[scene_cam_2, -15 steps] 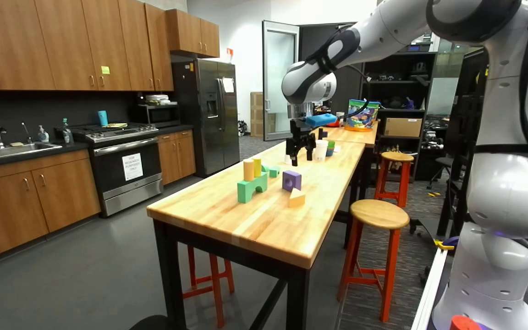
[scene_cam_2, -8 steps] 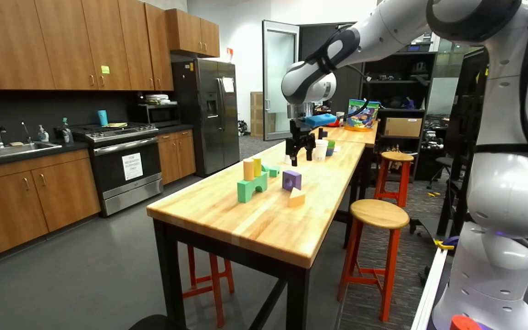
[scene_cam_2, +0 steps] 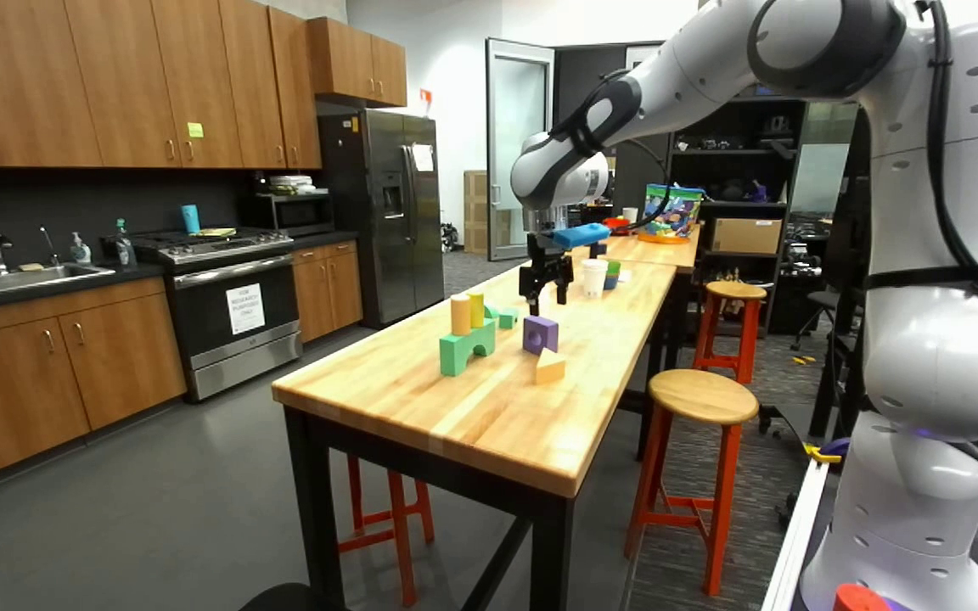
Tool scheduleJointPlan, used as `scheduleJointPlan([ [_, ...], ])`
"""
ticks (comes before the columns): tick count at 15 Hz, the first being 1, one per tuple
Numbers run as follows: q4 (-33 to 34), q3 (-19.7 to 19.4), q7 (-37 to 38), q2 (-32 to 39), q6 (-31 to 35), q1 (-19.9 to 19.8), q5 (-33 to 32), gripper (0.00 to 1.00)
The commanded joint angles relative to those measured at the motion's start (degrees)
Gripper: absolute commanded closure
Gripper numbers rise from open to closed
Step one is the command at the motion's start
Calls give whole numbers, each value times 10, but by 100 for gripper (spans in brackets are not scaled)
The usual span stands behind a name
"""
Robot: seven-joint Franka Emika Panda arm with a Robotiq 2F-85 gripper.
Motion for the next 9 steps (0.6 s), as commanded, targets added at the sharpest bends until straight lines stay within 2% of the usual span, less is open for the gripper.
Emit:
scheduleJointPlan([
  [1,57,-1,1,45,5,-14,8,0],
  [9,107,2,7,83,4,-25,9,0],
])
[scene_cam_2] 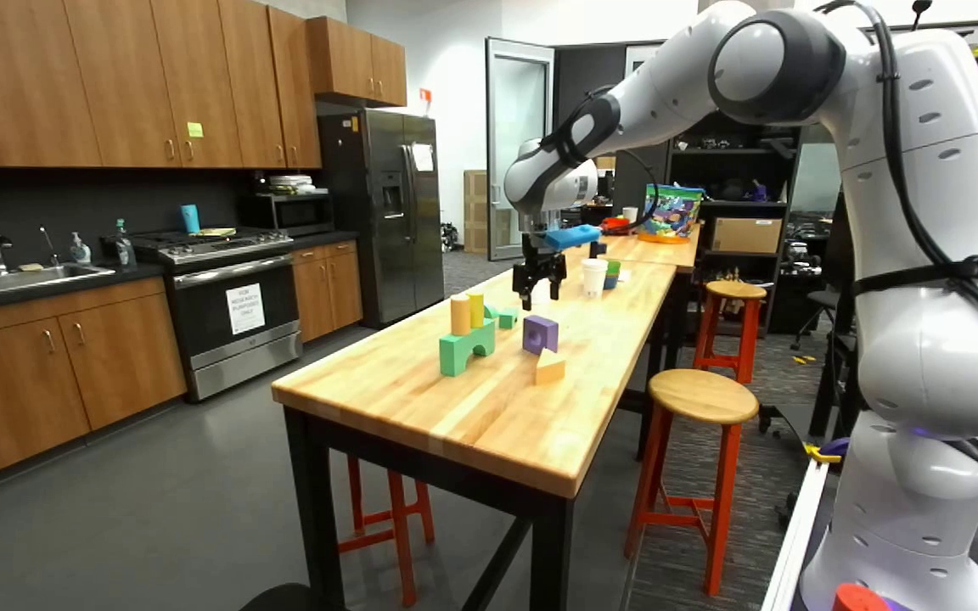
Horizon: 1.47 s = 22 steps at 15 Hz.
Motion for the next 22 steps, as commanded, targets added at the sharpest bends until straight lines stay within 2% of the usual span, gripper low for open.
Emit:
scheduleJointPlan([
  [1,23,5,5,15,-9,-3,4,0],
  [13,27,7,32,36,-8,-2,3,0],
  [14,27,8,32,36,-9,-2,4,25],
  [15,27,7,36,36,-6,-1,2,27],
  [17,30,6,41,37,-9,-2,3,39],
  [22,31,6,47,35,-11,-4,5,81],
])
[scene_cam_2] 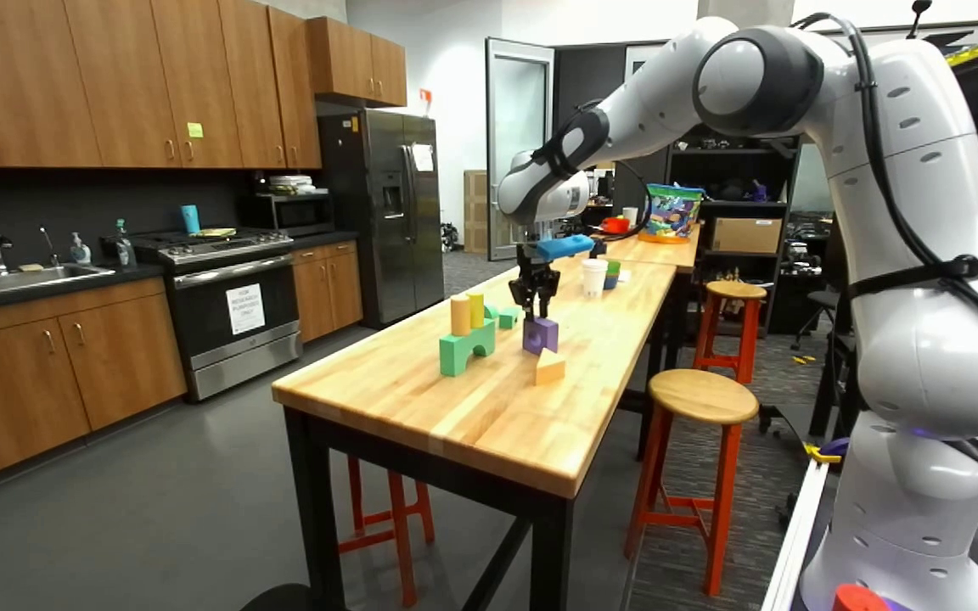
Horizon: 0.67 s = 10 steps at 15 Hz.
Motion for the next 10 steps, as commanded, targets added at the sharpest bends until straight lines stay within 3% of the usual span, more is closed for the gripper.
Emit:
scheduleJointPlan([
  [1,12,0,9,2,-11,-3,5,87],
  [3,14,1,9,2,-12,-4,7,99],
  [10,17,0,17,0,-15,-4,6,100],
])
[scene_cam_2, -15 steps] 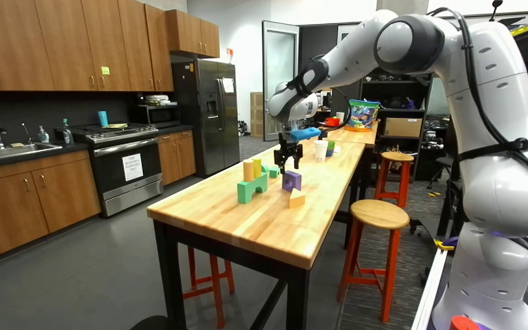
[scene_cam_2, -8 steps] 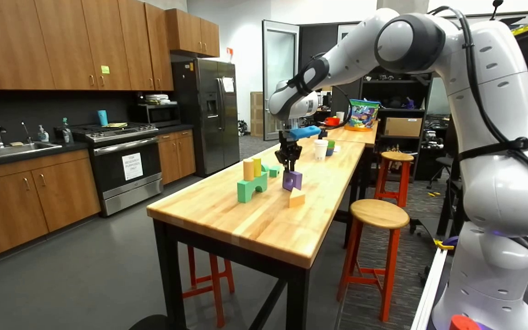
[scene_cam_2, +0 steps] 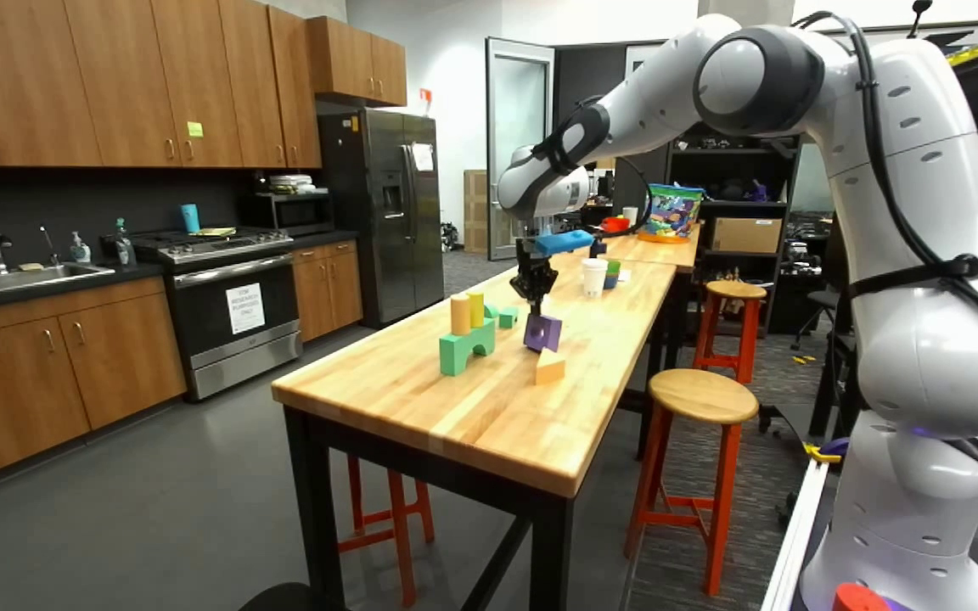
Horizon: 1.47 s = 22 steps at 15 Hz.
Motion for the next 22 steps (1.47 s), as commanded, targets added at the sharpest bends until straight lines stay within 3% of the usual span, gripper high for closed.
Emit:
scheduleJointPlan([
  [1,3,1,5,-1,-9,-2,6,100],
  [6,-26,5,8,-10,24,4,4,97],
  [7,-31,5,8,-13,26,7,0,73],
  [9,-44,6,9,-19,37,14,-8,71],
  [11,-52,7,12,-26,38,18,-11,61],
  [12,-21,8,2,-6,23,12,-2,81],
  [15,-28,8,2,-9,28,16,-2,61],
  [22,-28,8,2,-9,28,16,-2,61],
])
